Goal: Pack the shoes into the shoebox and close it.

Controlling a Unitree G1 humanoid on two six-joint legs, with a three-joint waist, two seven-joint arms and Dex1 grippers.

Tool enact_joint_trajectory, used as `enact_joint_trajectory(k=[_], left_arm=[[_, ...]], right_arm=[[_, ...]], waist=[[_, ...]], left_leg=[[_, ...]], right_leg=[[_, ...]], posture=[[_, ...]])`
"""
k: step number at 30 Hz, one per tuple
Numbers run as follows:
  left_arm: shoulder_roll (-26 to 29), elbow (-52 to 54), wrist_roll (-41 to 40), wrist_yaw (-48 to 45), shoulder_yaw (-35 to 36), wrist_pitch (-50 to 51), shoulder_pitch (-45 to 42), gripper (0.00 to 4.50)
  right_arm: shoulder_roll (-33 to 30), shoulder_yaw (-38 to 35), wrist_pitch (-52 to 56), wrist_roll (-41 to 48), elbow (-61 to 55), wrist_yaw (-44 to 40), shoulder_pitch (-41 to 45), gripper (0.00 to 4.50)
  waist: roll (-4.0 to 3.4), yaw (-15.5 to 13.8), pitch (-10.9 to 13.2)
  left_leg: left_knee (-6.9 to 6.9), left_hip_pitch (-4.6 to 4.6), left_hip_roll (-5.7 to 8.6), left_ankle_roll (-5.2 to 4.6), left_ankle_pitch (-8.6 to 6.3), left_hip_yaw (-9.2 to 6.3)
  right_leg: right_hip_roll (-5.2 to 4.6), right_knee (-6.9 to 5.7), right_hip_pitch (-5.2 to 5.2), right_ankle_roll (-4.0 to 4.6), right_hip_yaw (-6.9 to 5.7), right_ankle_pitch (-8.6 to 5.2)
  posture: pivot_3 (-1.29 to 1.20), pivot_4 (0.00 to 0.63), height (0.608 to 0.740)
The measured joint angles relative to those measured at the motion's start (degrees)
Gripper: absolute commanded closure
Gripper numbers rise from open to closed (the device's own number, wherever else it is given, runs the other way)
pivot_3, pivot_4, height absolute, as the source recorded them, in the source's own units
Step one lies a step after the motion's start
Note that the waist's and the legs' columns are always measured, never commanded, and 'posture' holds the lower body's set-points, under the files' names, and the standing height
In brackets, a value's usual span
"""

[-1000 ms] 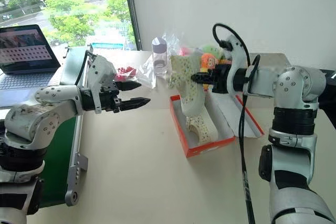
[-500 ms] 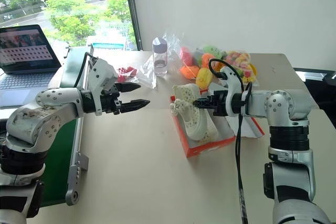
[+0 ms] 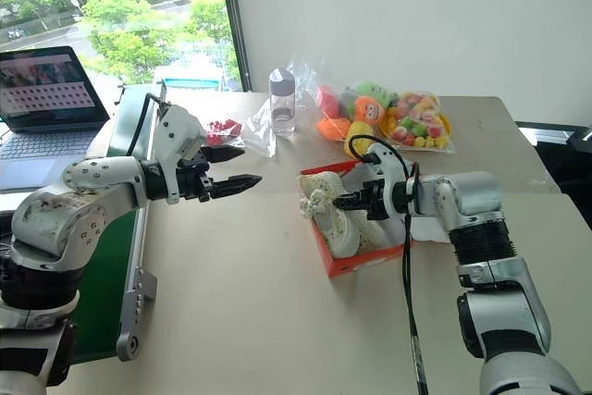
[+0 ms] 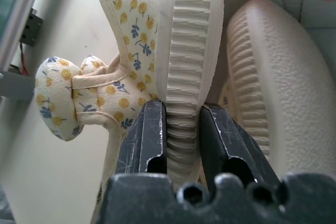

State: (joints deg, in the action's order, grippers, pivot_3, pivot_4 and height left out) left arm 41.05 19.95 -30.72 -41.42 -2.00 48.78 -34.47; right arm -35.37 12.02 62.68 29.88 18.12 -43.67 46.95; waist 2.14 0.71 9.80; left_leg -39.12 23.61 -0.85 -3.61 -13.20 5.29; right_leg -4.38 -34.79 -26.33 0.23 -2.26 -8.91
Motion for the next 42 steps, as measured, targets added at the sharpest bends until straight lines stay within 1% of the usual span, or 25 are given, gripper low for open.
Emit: enact_joint_trajectory(k=[6, 13, 17, 19, 20, 23, 24, 25, 26, 29, 30, 31, 33, 35, 39, 42], left_arm=[[0.02, 2.2, -0.23, 0.91, 1.08, 0.42, 1.65, 1.06], [-0.05, 4.1, -1.01, 2.04, 1.53, 1.99, 2.39, 1.06], [-0.11, 4.09, -1.0, 2.15, 1.67, 2.44, 2.37, 1.06], [-0.17, 4.07, -0.99, 2.23, 1.69, 2.44, 2.36, 1.06], [-0.23, 4.07, -0.99, 2.33, 1.69, 2.44, 2.36, 1.06], [-0.48, 4.07, -0.98, 2.63, 1.75, 2.45, 2.32, 1.06], [-0.53, 4.1, -0.99, 2.67, 1.75, 2.45, 2.32, 1.06], [-0.53, 4.1, -0.98, 2.71, 1.76, 2.45, 2.32, 1.06], [-0.49, 4.15, -0.98, 2.79, 1.83, 2.47, 2.36, 1.06], [-0.54, 4.35, -0.99, 2.97, 1.82, 2.5, 2.34, 1.06], [-0.52, 4.36, -0.98, 2.99, 1.81, 2.5, 2.34, 1.06], [-0.5, 4.35, -0.97, 3.01, 1.82, 2.5, 2.34, 1.06], [-0.34, 4.35, -0.93, 3.06, 1.84, 2.5, 2.34, 1.06], [-0.08, 4.36, -0.91, 3.06, 1.84, 2.5, 2.34, 1.06], [0.18, 4.38, -0.91, 3.08, 1.86, 2.51, 2.34, 1.06], [0.34, 4.39, -0.9, 3.21, 2.0, 2.53, 2.35, 1.06]], right_arm=[[-2.5, 7.15, -7.76, -9.42, -2.46, -1.25, 1.06, 3.91], [-4.79, 11.42, -10.24, -17.86, -10.93, -0.97, -0.17, 3.91], [-4.91, 12.13, -9.73, -20.18, -15.79, 0.18, -2.34, 3.91], [-3.17, 9.8, -7.54, -19.76, -16.97, 0.96, -4.44, 3.91], [-1.15, 7.04, -5.91, -18.92, -17.03, 1.61, -5.41, 3.91], [8.29, -6.51, 1.76, -13.09, -14.03, 4.75, -8.04, 3.91], [10.81, -10.97, 3.94, -11.3, -12.56, 5.74, -8.57, 3.91], [12.15, -13.84, 5.14, -10.22, -11.48, 6.36, -8.87, 3.91], [15.73, -20.57, 7.76, -7.24, -8.14, 7.83, -8.61, 3.91], [22.53, -34.21, 11.89, -1.53, -0.04, 11.67, -6.96, 3.91], [24.06, -39.41, 12.78, 0.68, 3.14, 13.71, -5.54, 3.91], [24.48, -42.96, 12.85, 2.0, 5.35, 15.2, -4.35, 3.91], [24.66, -46.61, 12.8, 3.51, 7.15, 17.2, -3.1, 3.91], [24.63, -45.71, 12.8, 3.91, 7.19, 18.38, -3.13, 3.91], [22.29, -34.58, 12.67, 2.14, 4.23, 17.87, -4.63, 3.91], [19.75, -29.88, 12.66, 1.83, 3.16, 16.77, -4.7, 3.91]], waist=[[0.0, -0.55, 0.0], [0.0, -0.93, 0.0], [0.0, -1.03, -0.01], [0.05, -1.12, -0.03], [0.07, -1.19, -0.05], [0.38, -0.84, -0.24], [0.39, -0.66, -0.25], [0.39, -0.51, -0.25], [0.39, -0.15, -0.25], [0.35, 0.41, -0.22], [0.33, 0.43, -0.2], [0.32, 0.37, -0.2], [0.31, 0.22, -0.2], [0.31, 0.29, -0.19], [0.31, 0.21, -0.19], [0.31, -0.15, -0.2]], left_leg=[[-0.03, -0.02, 0.01, 0.01, 0.0, 0.0], [-0.04, -0.07, 0.0, 0.02, 0.01, -0.01], [-0.04, -0.12, 0.0, 0.02, 0.0, 0.0], [-0.04, -0.21, -0.01, 0.03, 0.0, 0.0], [-0.04, -0.25, -0.02, 0.03, 0.0, 0.01], [-0.01, -0.36, -0.12, 0.09, 0.02, 0.0], [0.0, -0.38, -0.12, 0.12, 0.05, 0.0], [0.0, -0.39, -0.12, 0.15, 0.06, -0.01], [0.03, -0.41, -0.14, 0.2, 0.1, -0.01], [0.09, -0.39, -0.16, 0.29, 0.17, 0.0], [0.1, -0.39, -0.16, 0.3, 0.18, -0.03], [0.1, -0.39, -0.15, 0.31, 0.19, -0.05], [0.1, -0.38, -0.13, 0.31, 0.19, -0.05], [0.12, -0.36, -0.1, 0.3, 0.18, -0.03], [0.16, -0.34, -0.07, 0.25, 0.16, -0.05], [0.16, -0.32, -0.02, 0.21, 0.13, -0.07]], right_leg=[[-0.03, -0.02, 0.02, 0.0, -0.01, 0.0], [-0.04, -0.06, 0.04, 0.01, -0.01, -0.01], [-0.03, -0.06, 0.08, 0.02, -0.01, -0.02], [-0.03, -0.06, 0.16, 0.04, -0.01, -0.04], [-0.03, -0.06, 0.19, 0.05, -0.01, -0.04], [0.06, -0.13, 0.25, 0.08, 0.0, -0.03], [0.07, -0.17, 0.24, 0.1, 0.0, -0.02], [0.07, -0.19, 0.23, 0.11, 0.01, -0.01], [0.09, -0.2, 0.23, 0.18, 0.0, 0.0], [0.18, -0.21, 0.12, 0.33, 0.06, 0.12], [0.2, -0.22, 0.12, 0.34, 0.06, 0.13], [0.21, -0.22, 0.12, 0.34, 0.05, 0.13], [0.19, -0.2, 0.14, 0.34, 0.04, 0.12], [0.16, -0.16, 0.14, 0.32, 0.07, 0.11], [0.12, -0.11, 0.15, 0.26, 0.06, 0.06], [0.04, -0.08, 0.18, 0.23, 0.0, 0.03]], posture=[[0.0, 0.15, 0.74], [0.0, 0.15, 0.74], [0.0, 0.15, 0.74], [0.0, 0.15, 0.74], [0.0, 0.15, 0.74], [0.0, 0.15, 0.74], [0.0, 0.15, 0.74], [0.0, 0.15, 0.74], [0.0, 0.15, 0.74], [0.0, 0.15, 0.74], [0.0, 0.15, 0.74], [0.0, 0.15, 0.74], [0.0, 0.15, 0.74], [0.0, 0.15, 0.74], [0.0, 0.15, 0.74], [0.0, 0.15, 0.74]])
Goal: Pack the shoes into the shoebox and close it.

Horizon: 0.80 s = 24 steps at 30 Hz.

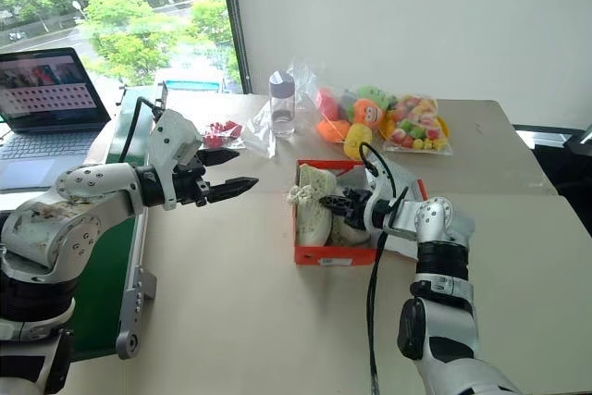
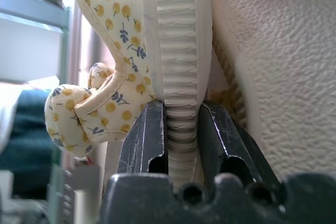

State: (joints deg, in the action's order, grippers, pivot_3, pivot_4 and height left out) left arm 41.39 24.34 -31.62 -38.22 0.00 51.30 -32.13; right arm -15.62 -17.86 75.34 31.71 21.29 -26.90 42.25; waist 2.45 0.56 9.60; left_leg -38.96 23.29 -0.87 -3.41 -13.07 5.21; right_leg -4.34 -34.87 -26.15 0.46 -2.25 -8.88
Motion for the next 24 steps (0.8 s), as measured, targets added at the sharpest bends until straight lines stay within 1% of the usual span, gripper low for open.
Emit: enact_joint_trajectory(k=[1, 3, 6, 8, 9, 12, 14, 19, 22, 24], left_arm=[[0.0, 0.0, 0.0, 0.03, 0.03, 0.0, 0.0, 1.06], [0.01, 0.08, -0.01, 0.11, 0.04, 0.01, 0.01, 1.06], [0.03, 0.26, -0.01, 0.22, 0.1, 0.01, 0.11, 1.06], [0.03, 0.46, -0.02, 0.31, 0.11, 0.01, 0.16, 1.06], [0.03, 0.53, -0.03, 0.4, 0.11, 0.02, 0.17, 1.06], [0.03, 0.55, -0.01, 0.49, 0.13, 0.02, 0.17, 1.06], [0.02, 0.55, -0.01, 0.52, 0.13, 0.02, 0.16, 1.06], [0.0, 0.85, -0.08, 0.62, 0.13, 0.12, 0.18, 1.06], [0.0, 1.63, -0.11, 0.86, 0.19, 0.28, 0.29, 1.06], [0.0, 2.0, -0.12, 1.08, 0.22, 0.36, 0.41, 1.06]], right_arm=[[-0.74, 1.36, -0.18, -0.1, -0.2, -0.55, -0.09, 3.91], [-4.32, 9.85, -3.38, -2.16, -2.99, -3.09, -1.07, 3.91], [-9.03, 20.67, -9.37, -6.38, -7.09, -6.2, -1.95, 3.91], [-15.43, 32.85, -17.21, -13.11, -11.73, -9.47, -1.99, 3.91], [-19.05, 39.38, -21.54, -18.0, -14.22, -10.79, -1.43, 3.91], [-23.72, 48.52, -29.29, -27.28, -17.57, -12.62, -0.22, 3.91], [-25.17, 51.56, -32.86, -31.7, -19.14, -13.66, 0.05, 3.91], [-28.36, 55.66, -38.52, -40.46, -24.05, -17.77, -0.5, 3.91], [-28.56, 55.53, -39.09, -42.58, -24.96, -19.59, -0.91, 3.91], [-28.15, 54.05, -38.85, -42.6, -24.83, -20.89, -1.49, 3.91]], waist=[[0.0, 0.0, 0.0], [-0.01, -0.01, 0.0], [-0.02, -0.17, -0.07], [-0.06, -0.51, -0.09], [-0.07, -0.75, -0.09], [-0.07, -1.28, -0.09], [-0.06, -1.38, -0.1], [-0.06, -1.54, -0.1], [-0.05, -1.65, -0.1], [-0.05, -1.78, -0.11]], left_leg=[[0.0, 0.0, 0.01, -0.02, -0.01, 0.02], [0.0, -0.02, 0.04, -0.05, -0.03, 0.03], [-0.01, -0.07, 0.06, -0.05, -0.05, 0.02], [-0.03, -0.07, 0.1, 0.04, -0.09, 0.03], [-0.03, -0.06, 0.13, 0.14, -0.15, 0.03], [-0.03, 0.0, 0.14, 0.32, -0.23, 0.04], [-0.03, 0.0, 0.13, 0.32, -0.23, 0.04], [0.0, 0.06, 0.11, 0.0, -0.11, 0.01], [0.0, 0.06, 0.1, -0.12, -0.15, 0.01], [0.01, 0.06, 0.1, -0.19, -0.17, 0.01]], right_leg=[[-0.01, 0.03, 0.01, 0.0, 0.02, 0.0], [-0.05, 0.05, 0.04, -0.08, 0.02, -0.06], [-0.08, 0.08, 0.09, 0.04, 0.01, -0.17], [-0.11, 0.1, 0.1, 0.18, 0.02, -0.26], [-0.13, 0.12, 0.1, 0.18, 0.03, -0.27], [-0.14, 0.18, 0.06, 0.16, 0.03, -0.27], [-0.14, 0.2, 0.08, 0.16, 0.02, -0.26], [-0.11, 0.23, 0.05, 0.09, 0.0, -0.3], [-0.11, 0.25, 0.06, 0.02, -0.01, -0.33], [-0.11, 0.32, 0.08, 0.0, -0.01, -0.35]], posture=[[0.0, 0.15, 0.74], [0.0, 0.15, 0.74], [0.0, 0.15, 0.74], [0.0, 0.15, 0.74], [0.0, 0.15, 0.74], [0.0, 0.15, 0.74], [0.0, 0.15, 0.74], [0.0, 0.15, 0.74], [0.0, 0.15, 0.74], [0.0, 0.15, 0.74]])
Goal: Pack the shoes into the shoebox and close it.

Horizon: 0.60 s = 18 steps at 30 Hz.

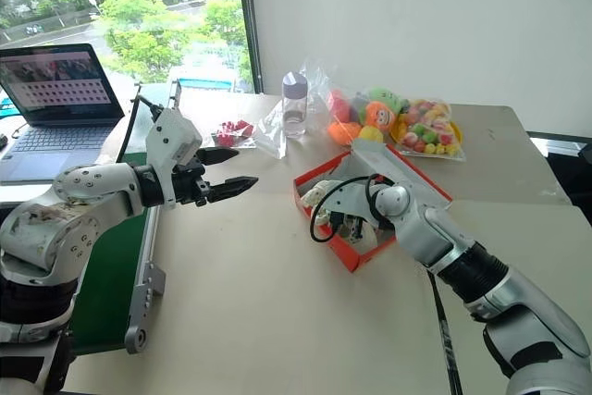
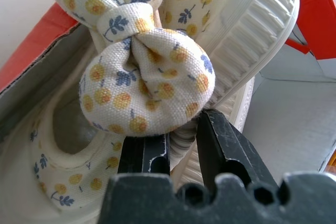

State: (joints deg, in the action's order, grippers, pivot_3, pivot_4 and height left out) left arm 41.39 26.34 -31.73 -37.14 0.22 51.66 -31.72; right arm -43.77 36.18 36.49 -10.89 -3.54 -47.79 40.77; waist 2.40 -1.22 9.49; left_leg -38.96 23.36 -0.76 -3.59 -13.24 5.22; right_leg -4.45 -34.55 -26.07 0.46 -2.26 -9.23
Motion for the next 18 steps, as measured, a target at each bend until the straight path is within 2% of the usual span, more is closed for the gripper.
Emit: enact_joint_trajectory(k=[8, 10, 18], left_arm=[[-0.04, -0.09, 0.01, 0.23, 0.04, 0.11, 0.15, 1.06], [-0.18, -0.26, 0.03, 0.19, 0.03, 0.09, 0.14, 1.0], [-0.47, -1.08, 0.1, 0.04, -0.07, -0.25, -0.14, 1.0]], right_arm=[[7.19, -13.85, 12.68, 9.16, 4.51, -4.68, -0.41, 3.91], [7.58, -15.73, 14.22, 11.1, 6.17, -5.6, 0.0, 3.09], [7.9, -18.8, 16.11, 14.92, 9.11, -7.82, 0.38, 0.54]], waist=[[0.06, 0.09, -0.04], [0.06, 0.27, -0.04], [0.06, 0.57, -0.03]], left_leg=[[0.04, 0.01, -0.07, -0.04, -0.05, -0.01], [0.06, 0.01, -0.08, -0.04, -0.06, -0.01], [0.08, 0.02, -0.09, -0.03, -0.06, 0.02]], right_leg=[[0.06, 0.09, 0.01, -0.04, -0.03, 0.04], [0.07, 0.08, -0.01, -0.04, -0.03, 0.05], [0.09, 0.06, -0.04, -0.09, -0.01, 0.08]], posture=[[0.0, 0.15, 0.74], [0.0, 0.15, 0.74], [0.0, 0.15, 0.74]])
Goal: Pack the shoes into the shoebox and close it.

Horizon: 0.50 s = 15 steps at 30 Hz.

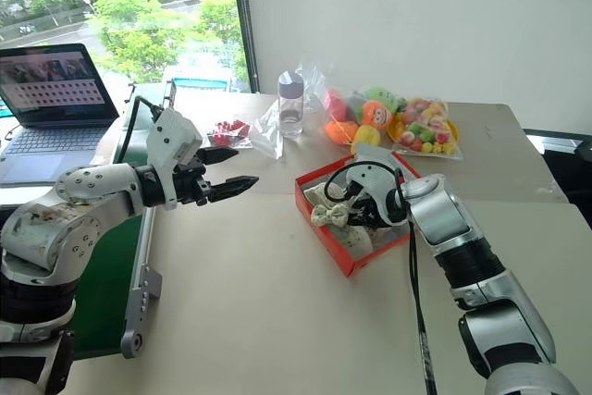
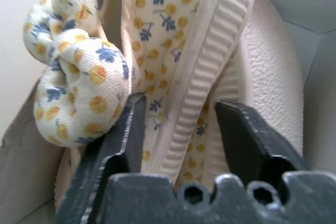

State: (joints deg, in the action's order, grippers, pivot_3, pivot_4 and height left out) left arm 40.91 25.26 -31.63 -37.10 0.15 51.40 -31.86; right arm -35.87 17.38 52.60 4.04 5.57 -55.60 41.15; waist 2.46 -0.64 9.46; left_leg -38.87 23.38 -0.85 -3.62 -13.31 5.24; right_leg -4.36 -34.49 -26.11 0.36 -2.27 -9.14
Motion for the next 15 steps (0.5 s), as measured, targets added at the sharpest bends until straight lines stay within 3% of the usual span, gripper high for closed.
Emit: enact_joint_trajectory(k=[2, 10, 15], left_arm=[[0.0, 0.0, 0.0, -0.01, 0.0, 0.0, 0.0, 1.0], [0.0, 0.07, -0.08, -0.07, 0.0, 0.01, 0.0, 1.0], [0.02, -0.06, -0.06, -0.25, -0.08, 0.01, -0.23, 1.0]], right_arm=[[-0.25, -0.76, 1.05, 1.38, 0.0, -0.67, 0.63, 0.04], [-3.61, -9.53, 8.46, 7.65, 1.79, -0.67, 8.14, 0.04], [-7.07, -9.44, 8.52, 8.76, 1.79, -1.92, 8.19, 0.04]], waist=[[0.0, 0.02, 0.0], [-0.15, 0.0, 0.13], [-0.17, -0.04, 0.14]], left_leg=[[0.0, 0.0, 0.0, 0.0, 0.0, 0.01], [-0.01, 0.13, 0.0, 0.0, 0.0, -0.01], [-0.02, 0.29, 0.03, -0.04, -0.03, 0.0]], right_leg=[[0.0, -0.02, -0.01, -0.01, 0.01, 0.01], [0.0, -0.05, -0.13, -0.02, -0.01, 0.06], [-0.02, 0.02, -0.19, -0.05, 0.0, 0.06]], posture=[[0.0, 0.15, 0.74], [0.0, 0.15, 0.74], [0.0, 0.15, 0.74]])
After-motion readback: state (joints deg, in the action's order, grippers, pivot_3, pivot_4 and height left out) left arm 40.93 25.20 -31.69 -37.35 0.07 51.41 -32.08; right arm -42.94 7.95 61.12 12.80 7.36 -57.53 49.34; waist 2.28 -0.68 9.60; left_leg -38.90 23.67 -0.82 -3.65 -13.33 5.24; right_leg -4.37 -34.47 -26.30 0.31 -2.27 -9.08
